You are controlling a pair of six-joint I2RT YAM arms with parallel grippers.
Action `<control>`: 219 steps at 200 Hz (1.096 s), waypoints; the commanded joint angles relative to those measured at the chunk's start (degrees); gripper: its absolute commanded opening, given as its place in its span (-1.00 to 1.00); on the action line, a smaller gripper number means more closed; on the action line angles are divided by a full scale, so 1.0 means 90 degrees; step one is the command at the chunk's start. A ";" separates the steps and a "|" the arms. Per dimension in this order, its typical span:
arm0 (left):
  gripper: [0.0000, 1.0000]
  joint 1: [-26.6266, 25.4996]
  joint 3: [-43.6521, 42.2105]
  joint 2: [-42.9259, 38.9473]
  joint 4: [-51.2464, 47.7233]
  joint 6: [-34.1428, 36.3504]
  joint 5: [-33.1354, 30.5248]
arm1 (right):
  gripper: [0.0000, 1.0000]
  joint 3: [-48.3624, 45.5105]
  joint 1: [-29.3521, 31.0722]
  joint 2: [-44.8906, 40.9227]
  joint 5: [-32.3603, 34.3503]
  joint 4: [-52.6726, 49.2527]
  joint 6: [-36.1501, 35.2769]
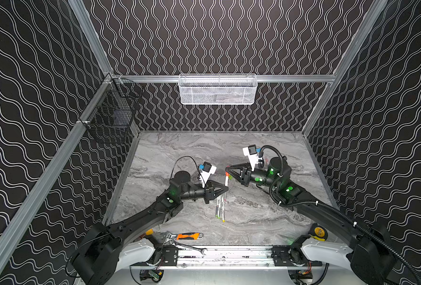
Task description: Insert the pens into the pen caps
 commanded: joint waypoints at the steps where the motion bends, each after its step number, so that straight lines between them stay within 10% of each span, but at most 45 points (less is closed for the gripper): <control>1: -1.00 0.0024 0.0139 -0.0051 0.0265 0.0044 -0.0048 | -0.58 -0.0123 0.0048 -0.0124 0.0184 0.0291 0.0227; 113: -1.00 0.0050 0.0180 -0.0135 0.0120 0.0223 0.0151 | 0.12 0.0658 0.0031 -0.0293 -0.0080 -0.0787 -0.0096; 219: -1.00 0.0040 0.0191 -0.0214 0.0079 0.0354 0.0284 | -0.41 0.0906 0.0027 -0.0010 -0.0604 -0.0916 -0.0231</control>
